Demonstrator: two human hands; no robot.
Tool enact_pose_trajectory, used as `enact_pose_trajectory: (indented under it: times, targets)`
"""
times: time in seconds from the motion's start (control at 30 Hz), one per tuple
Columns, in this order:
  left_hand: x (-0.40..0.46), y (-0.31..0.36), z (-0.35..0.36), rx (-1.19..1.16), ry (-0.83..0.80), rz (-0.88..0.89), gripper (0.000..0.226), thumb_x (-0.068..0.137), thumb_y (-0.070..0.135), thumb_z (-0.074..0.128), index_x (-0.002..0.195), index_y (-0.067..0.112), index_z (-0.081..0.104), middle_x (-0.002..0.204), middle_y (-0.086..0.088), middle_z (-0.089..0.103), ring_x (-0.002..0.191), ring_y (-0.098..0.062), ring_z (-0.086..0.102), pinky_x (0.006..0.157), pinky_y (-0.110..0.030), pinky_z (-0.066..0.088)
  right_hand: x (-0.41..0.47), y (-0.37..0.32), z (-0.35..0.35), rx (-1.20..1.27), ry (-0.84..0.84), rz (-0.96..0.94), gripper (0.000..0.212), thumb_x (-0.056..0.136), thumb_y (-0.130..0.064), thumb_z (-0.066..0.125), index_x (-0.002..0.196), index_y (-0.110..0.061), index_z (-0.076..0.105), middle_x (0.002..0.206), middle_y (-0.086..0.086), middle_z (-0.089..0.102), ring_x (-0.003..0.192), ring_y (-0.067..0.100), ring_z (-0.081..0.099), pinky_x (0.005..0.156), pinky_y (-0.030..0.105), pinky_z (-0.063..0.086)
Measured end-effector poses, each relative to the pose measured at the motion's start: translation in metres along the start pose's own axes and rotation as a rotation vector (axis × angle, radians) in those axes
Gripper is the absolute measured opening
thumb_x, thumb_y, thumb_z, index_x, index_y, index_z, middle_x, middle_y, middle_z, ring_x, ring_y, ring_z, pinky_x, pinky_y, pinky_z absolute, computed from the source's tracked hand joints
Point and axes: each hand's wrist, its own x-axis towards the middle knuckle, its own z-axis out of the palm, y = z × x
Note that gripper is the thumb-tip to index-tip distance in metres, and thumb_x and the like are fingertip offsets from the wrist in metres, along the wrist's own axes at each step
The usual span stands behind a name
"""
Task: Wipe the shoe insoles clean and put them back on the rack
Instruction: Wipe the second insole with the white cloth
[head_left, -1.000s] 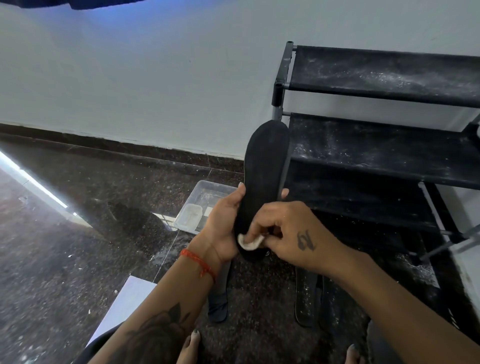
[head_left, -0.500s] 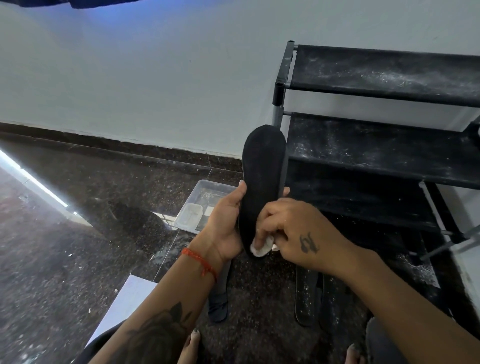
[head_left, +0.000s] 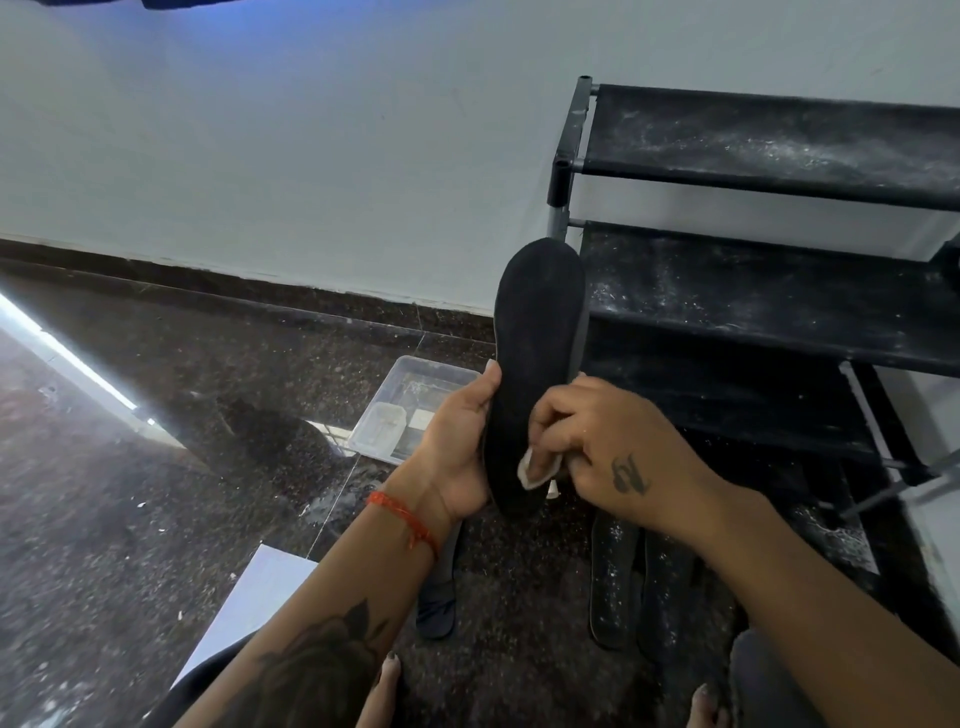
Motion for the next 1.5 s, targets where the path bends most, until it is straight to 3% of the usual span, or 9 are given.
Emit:
enact_pose_trajectory:
  times: [0.13, 0.33, 0.53, 0.63, 0.77, 1.0, 1.17, 1.3, 1.5]
  targets:
    - [0.0, 0.0, 0.0, -0.018, 0.019, 0.005, 0.059, 0.101, 0.042, 0.029, 0.093, 0.005, 0.074, 0.089, -0.011, 0.072, 0.075, -0.019, 0.071, 0.07, -0.027, 0.058, 0.001, -0.005, 0.011, 0.006, 0.213, 0.041, 0.028, 0.078, -0.015, 0.048, 0.075, -0.026, 0.073, 0.082, -0.011, 0.061, 0.076, 0.015, 0.054, 0.061, 0.029, 0.047]
    - [0.001, 0.0, -0.002, -0.013, 0.016, -0.005, 0.06, 0.101, 0.041, 0.029, 0.091, 0.003, 0.075, 0.09, -0.012, 0.073, 0.076, -0.02, 0.072, 0.069, -0.028, 0.058, 0.001, -0.005, 0.007, 0.061, -0.046, -0.038, 0.032, 0.065, -0.009, 0.05, 0.067, -0.03, 0.074, 0.085, -0.017, 0.062, 0.078, 0.006, 0.051, 0.064, 0.03, 0.048]
    - [0.0, -0.002, 0.0, 0.013, 0.033, -0.011, 0.053, 0.101, 0.042, 0.029, 0.103, 0.006, 0.067, 0.09, -0.011, 0.071, 0.075, -0.021, 0.069, 0.068, -0.031, 0.058, 0.0, -0.001, 0.007, -0.086, 0.178, 0.064, 0.014, 0.069, -0.016, 0.067, 0.07, -0.029, 0.073, 0.081, -0.012, 0.062, 0.074, 0.013, 0.053, 0.055, 0.025, 0.041]
    - [0.002, -0.002, -0.001, 0.015, 0.051, -0.012, 0.05, 0.1, 0.041, 0.031, 0.112, 0.004, 0.063, 0.099, -0.01, 0.069, 0.083, -0.019, 0.069, 0.077, -0.027, 0.056, 0.001, -0.009, 0.012, 0.064, 0.052, 0.029, 0.034, 0.07, -0.009, 0.049, 0.073, -0.031, 0.074, 0.085, -0.015, 0.062, 0.079, 0.011, 0.054, 0.065, 0.029, 0.046]
    - [0.005, -0.005, -0.002, 0.025, 0.05, -0.029, 0.053, 0.101, 0.042, 0.031, 0.101, 0.005, 0.069, 0.092, -0.01, 0.072, 0.077, -0.019, 0.071, 0.07, -0.026, 0.057, 0.001, -0.011, -0.001, 0.0, -0.204, 0.018, 0.027, 0.072, -0.007, 0.058, 0.072, -0.029, 0.075, 0.091, -0.017, 0.064, 0.085, 0.005, 0.049, 0.069, 0.027, 0.044]
    - [0.005, -0.006, -0.001, 0.002, 0.025, -0.013, 0.054, 0.1, 0.043, 0.032, 0.099, 0.005, 0.07, 0.09, -0.012, 0.071, 0.075, -0.021, 0.07, 0.069, -0.031, 0.058, 0.001, 0.0, 0.012, 0.031, 0.216, 0.154, 0.02, 0.077, -0.005, 0.065, 0.081, -0.024, 0.069, 0.084, -0.008, 0.061, 0.08, 0.015, 0.055, 0.065, 0.035, 0.05]
    - [0.004, -0.003, -0.004, -0.032, 0.023, 0.001, 0.055, 0.099, 0.041, 0.036, 0.089, 0.003, 0.074, 0.086, -0.01, 0.072, 0.073, -0.018, 0.071, 0.066, -0.025, 0.058, 0.002, -0.021, 0.013, 0.3, -0.008, 0.061, 0.025, 0.071, -0.005, 0.063, 0.083, -0.027, 0.07, 0.085, -0.013, 0.063, 0.077, 0.002, 0.056, 0.07, 0.022, 0.048]
    - [0.005, -0.002, -0.002, -0.02, 0.007, 0.013, 0.057, 0.101, 0.043, 0.029, 0.098, 0.003, 0.07, 0.093, -0.013, 0.073, 0.081, -0.021, 0.072, 0.072, -0.028, 0.058, 0.0, -0.015, -0.009, 0.043, -0.279, 0.057, 0.023, 0.068, -0.02, 0.053, 0.071, -0.028, 0.074, 0.09, -0.016, 0.065, 0.087, 0.003, 0.055, 0.076, 0.029, 0.047]
    - [0.004, -0.002, -0.002, -0.026, -0.011, 0.014, 0.057, 0.102, 0.042, 0.026, 0.098, 0.004, 0.068, 0.088, -0.014, 0.073, 0.073, -0.022, 0.072, 0.061, -0.032, 0.06, -0.002, -0.002, -0.001, 0.073, 0.275, 0.149, 0.019, 0.075, -0.01, 0.058, 0.072, -0.023, 0.072, 0.08, -0.011, 0.065, 0.075, 0.012, 0.059, 0.062, 0.033, 0.052]
